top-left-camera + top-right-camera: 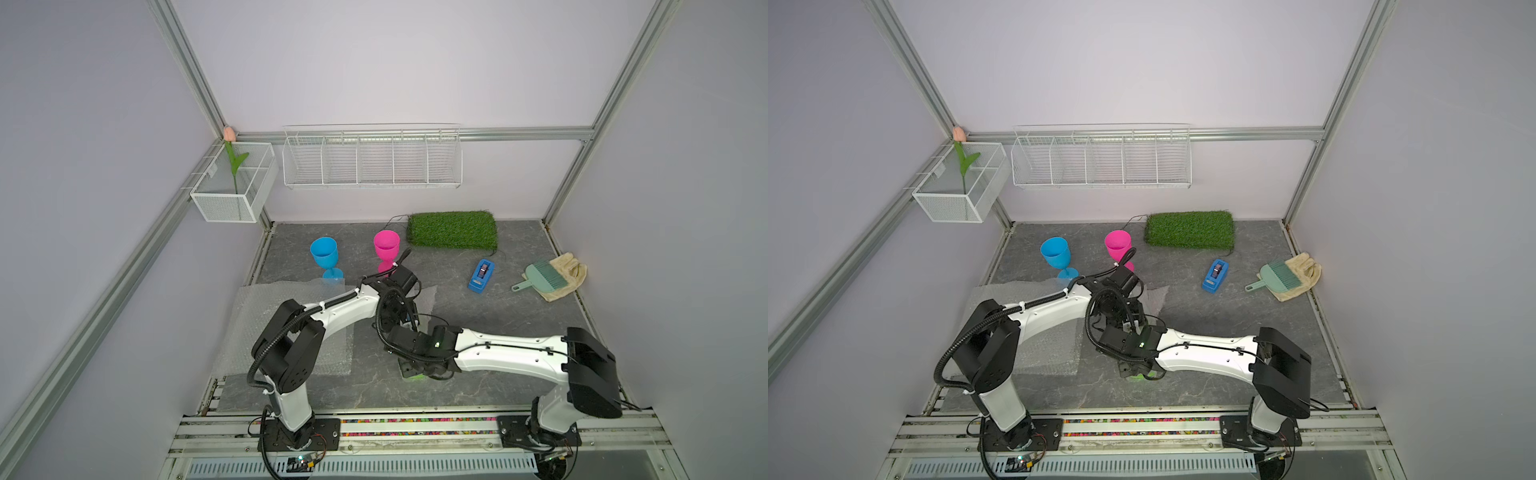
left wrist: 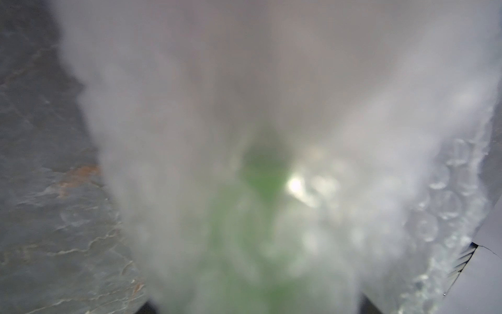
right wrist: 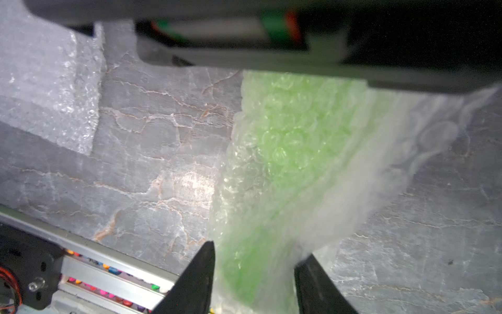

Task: Wrap wine glasses in bubble wrap
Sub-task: Adjust the bubble wrap at the center of the board.

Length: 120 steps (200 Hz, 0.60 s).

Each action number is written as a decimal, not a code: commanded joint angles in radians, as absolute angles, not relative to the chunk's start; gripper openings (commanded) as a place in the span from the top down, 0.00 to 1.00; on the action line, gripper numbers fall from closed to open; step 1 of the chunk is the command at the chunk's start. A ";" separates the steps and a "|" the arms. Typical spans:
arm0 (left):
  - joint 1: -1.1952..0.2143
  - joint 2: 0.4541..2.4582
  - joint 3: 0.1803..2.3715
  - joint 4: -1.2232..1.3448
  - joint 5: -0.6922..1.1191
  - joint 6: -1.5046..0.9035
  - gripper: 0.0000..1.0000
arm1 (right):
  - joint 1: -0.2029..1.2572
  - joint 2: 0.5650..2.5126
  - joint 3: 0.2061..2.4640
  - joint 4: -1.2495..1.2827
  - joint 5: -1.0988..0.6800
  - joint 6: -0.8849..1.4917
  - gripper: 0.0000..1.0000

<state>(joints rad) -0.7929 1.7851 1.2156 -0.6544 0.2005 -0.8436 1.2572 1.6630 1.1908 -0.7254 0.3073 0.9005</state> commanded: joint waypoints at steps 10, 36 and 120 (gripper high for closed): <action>-0.795 1.821 1.165 -0.686 0.177 -0.879 0.40 | 1.282 1.686 1.211 -0.789 0.356 0.893 0.65; -0.789 1.803 1.155 -0.684 0.167 -0.884 0.36 | 1.288 1.663 1.209 -0.811 0.384 0.894 0.79; -0.718 1.659 1.098 -0.707 0.096 -0.849 0.01 | 1.271 1.510 1.093 -0.821 0.434 0.659 0.93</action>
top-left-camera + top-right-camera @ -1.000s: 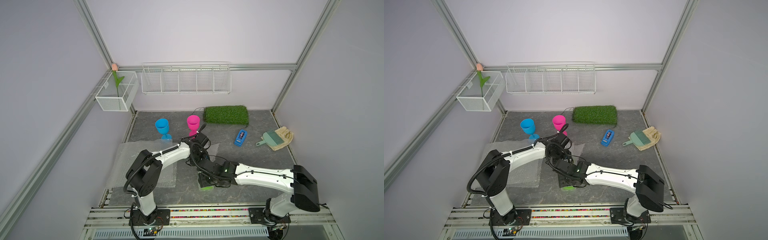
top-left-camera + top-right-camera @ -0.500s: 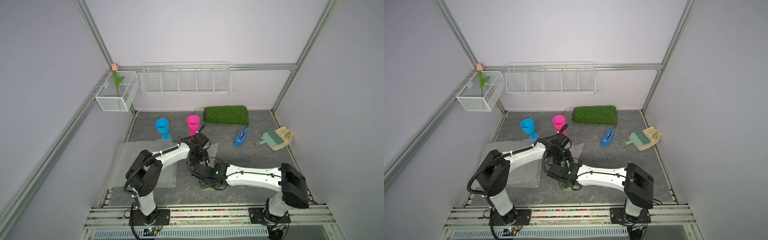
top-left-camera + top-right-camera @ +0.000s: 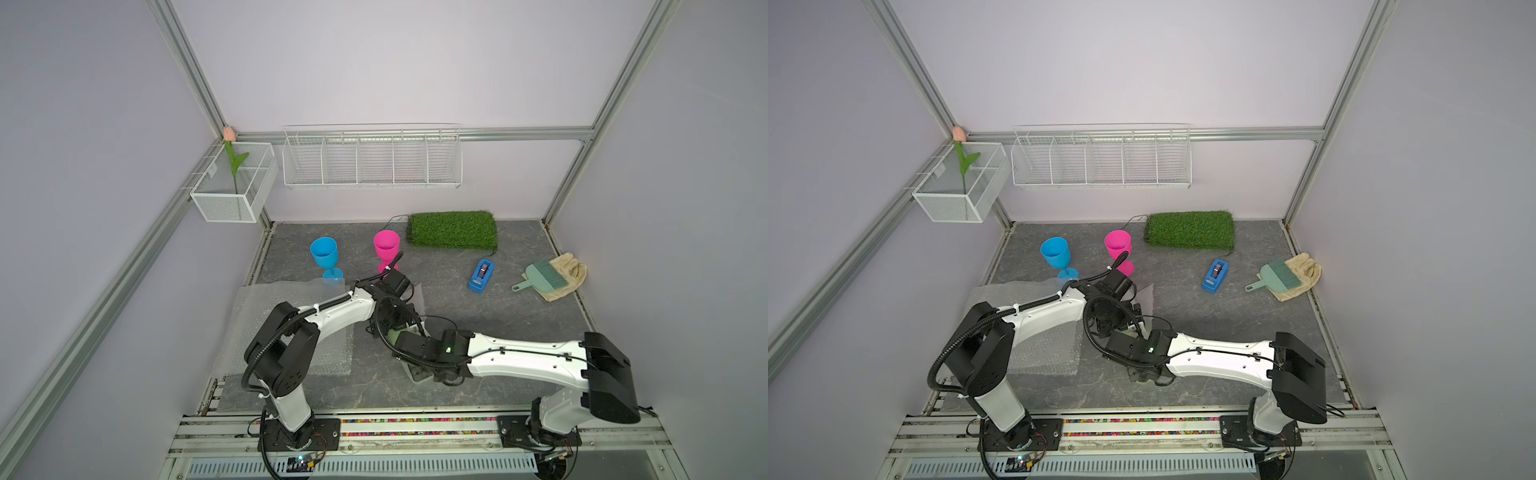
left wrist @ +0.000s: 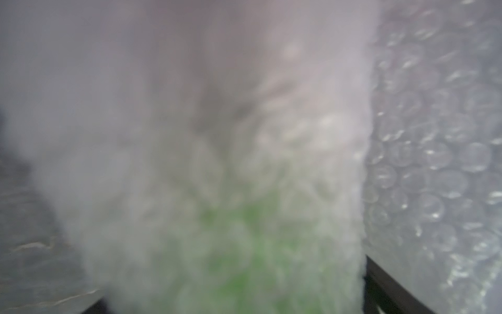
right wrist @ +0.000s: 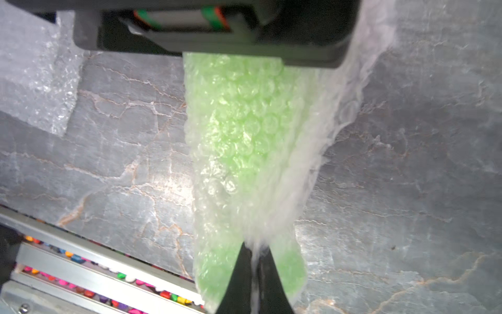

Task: Wrap wine glasses in bubble wrap
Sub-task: Adjust the bubble wrap at the center of the board.

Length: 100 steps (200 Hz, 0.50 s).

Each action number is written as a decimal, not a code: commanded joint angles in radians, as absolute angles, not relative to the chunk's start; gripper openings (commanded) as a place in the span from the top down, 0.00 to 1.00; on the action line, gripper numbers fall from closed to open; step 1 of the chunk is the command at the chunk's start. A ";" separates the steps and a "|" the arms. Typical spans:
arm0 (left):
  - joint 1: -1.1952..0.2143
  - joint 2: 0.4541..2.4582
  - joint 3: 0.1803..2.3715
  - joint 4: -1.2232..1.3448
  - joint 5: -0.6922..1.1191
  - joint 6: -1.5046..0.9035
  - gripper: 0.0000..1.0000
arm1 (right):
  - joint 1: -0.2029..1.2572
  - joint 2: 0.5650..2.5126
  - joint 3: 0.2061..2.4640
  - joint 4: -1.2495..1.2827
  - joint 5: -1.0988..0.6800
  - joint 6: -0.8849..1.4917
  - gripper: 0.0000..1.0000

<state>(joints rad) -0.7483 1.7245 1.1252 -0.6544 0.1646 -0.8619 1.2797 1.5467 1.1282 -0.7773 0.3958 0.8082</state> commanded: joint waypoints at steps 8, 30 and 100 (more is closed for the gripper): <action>-0.704 1.641 1.089 -0.712 0.090 -0.841 0.00 | 1.264 1.503 1.080 -0.813 0.435 0.588 0.93; -0.658 1.598 1.059 -0.735 0.075 -0.814 0.01 | 1.244 1.471 1.031 -0.765 0.405 0.385 0.93; -0.535 1.531 1.032 -0.860 0.032 -0.686 0.03 | 1.122 1.324 0.894 -0.650 0.219 -0.078 0.93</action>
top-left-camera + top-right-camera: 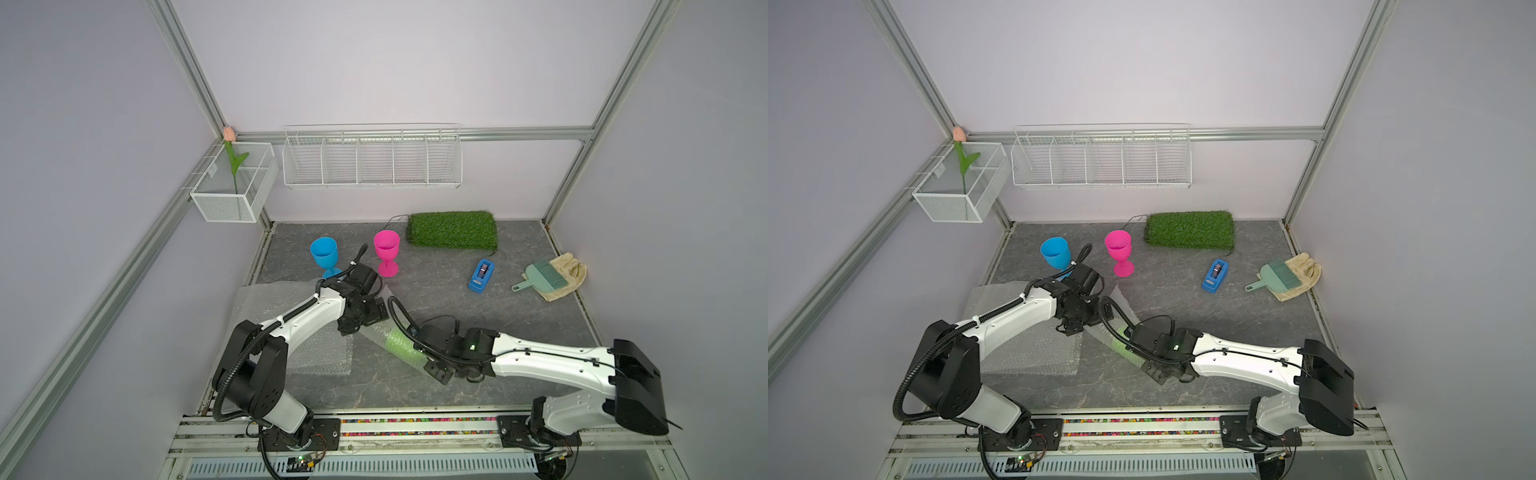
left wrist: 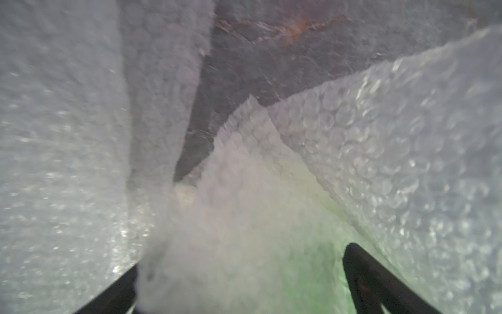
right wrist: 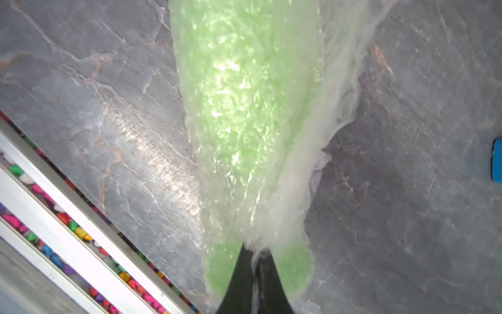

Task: Wrap wine glasses in bubble wrap
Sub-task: Adjust the bubble wrap at the center of the board.

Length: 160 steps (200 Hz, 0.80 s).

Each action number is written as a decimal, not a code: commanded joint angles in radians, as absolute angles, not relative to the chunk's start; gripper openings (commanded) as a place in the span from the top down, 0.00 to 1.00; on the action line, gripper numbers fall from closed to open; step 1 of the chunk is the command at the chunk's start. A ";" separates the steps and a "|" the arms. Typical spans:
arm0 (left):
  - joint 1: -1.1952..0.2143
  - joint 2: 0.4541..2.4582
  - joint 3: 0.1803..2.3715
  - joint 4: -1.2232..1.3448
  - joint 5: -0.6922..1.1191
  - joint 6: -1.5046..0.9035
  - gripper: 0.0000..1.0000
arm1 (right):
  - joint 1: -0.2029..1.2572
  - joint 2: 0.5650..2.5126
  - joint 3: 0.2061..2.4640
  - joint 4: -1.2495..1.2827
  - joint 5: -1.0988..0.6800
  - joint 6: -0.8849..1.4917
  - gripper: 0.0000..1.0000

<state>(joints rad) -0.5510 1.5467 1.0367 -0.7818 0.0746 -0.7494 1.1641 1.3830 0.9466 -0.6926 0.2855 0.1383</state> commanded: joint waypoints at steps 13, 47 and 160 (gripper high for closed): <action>-0.530 1.549 1.042 -0.892 0.017 -0.670 0.03 | 1.100 1.289 0.855 -0.626 0.195 -0.153 0.93; -0.499 1.599 1.025 -0.905 0.035 -0.626 0.08 | 1.042 1.198 0.793 -0.579 0.173 -0.334 0.93; -0.493 1.292 1.101 -0.727 0.343 0.217 0.20 | 0.963 1.209 0.813 -0.646 0.096 -0.652 0.93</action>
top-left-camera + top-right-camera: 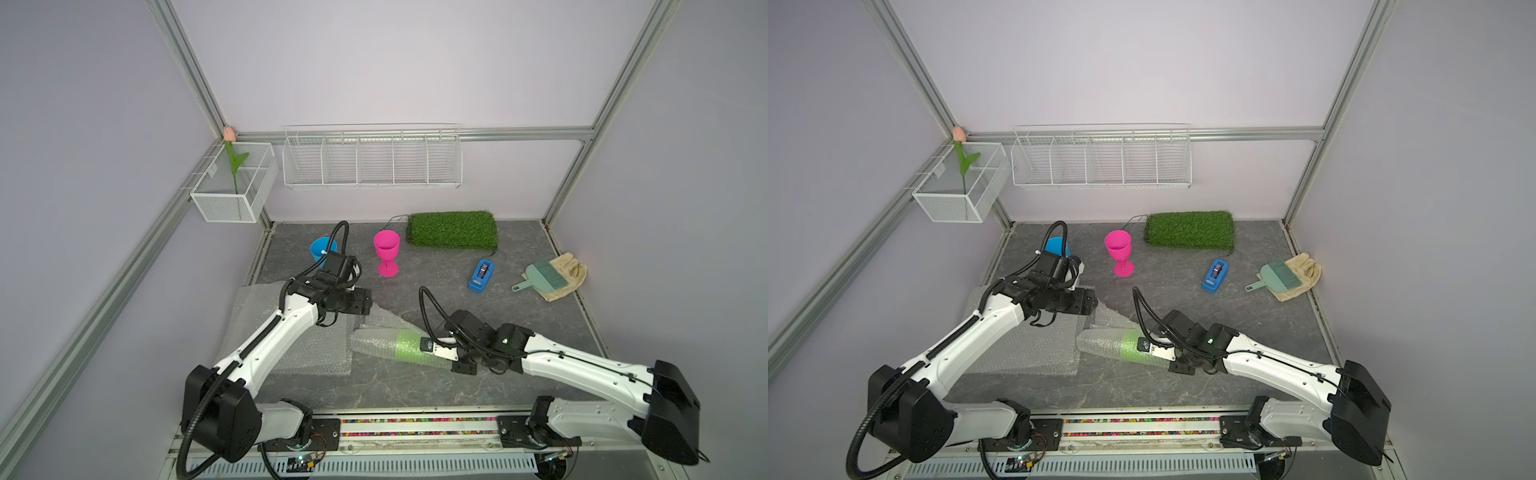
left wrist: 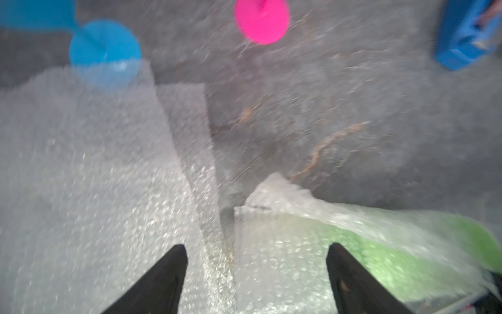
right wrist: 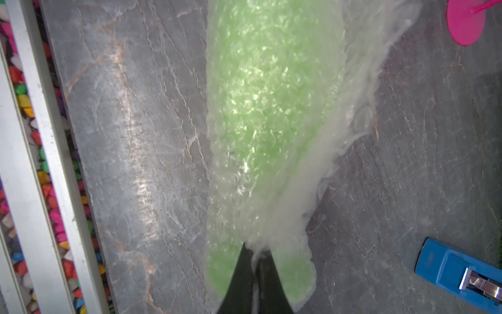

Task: Wrap wine glasses in bubble wrap
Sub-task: Adjust the bubble wrap at the center of the board.

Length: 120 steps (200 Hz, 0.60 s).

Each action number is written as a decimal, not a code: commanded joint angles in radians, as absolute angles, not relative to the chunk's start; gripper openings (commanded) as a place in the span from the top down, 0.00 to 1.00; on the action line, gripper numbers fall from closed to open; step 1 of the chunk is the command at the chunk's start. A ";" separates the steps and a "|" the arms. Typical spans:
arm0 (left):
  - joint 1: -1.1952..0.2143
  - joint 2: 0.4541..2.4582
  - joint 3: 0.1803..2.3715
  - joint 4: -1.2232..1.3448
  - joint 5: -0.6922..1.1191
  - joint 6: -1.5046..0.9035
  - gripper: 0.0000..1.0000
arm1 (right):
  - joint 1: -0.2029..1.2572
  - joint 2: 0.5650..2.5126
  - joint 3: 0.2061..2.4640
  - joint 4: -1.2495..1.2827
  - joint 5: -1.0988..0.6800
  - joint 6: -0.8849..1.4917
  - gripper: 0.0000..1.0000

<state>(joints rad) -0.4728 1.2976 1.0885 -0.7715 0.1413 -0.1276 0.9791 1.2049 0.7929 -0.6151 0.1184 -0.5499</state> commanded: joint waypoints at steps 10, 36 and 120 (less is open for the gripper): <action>-0.514 1.289 1.104 -0.752 0.389 0.341 0.19 | 0.955 1.201 0.815 -0.643 0.088 -0.665 0.93; -0.596 1.313 1.115 -0.838 0.385 0.590 0.08 | 0.927 1.177 0.809 -0.645 0.051 -0.689 0.93; -0.649 1.527 1.255 -0.914 0.402 0.827 0.04 | 0.905 1.156 0.809 -0.672 0.018 -0.698 0.93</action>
<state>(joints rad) -0.6498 1.4948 1.2049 -0.8742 0.3660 0.7158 0.9108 1.1717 0.7967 -0.6426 0.0448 -0.6739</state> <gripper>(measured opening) 0.955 0.071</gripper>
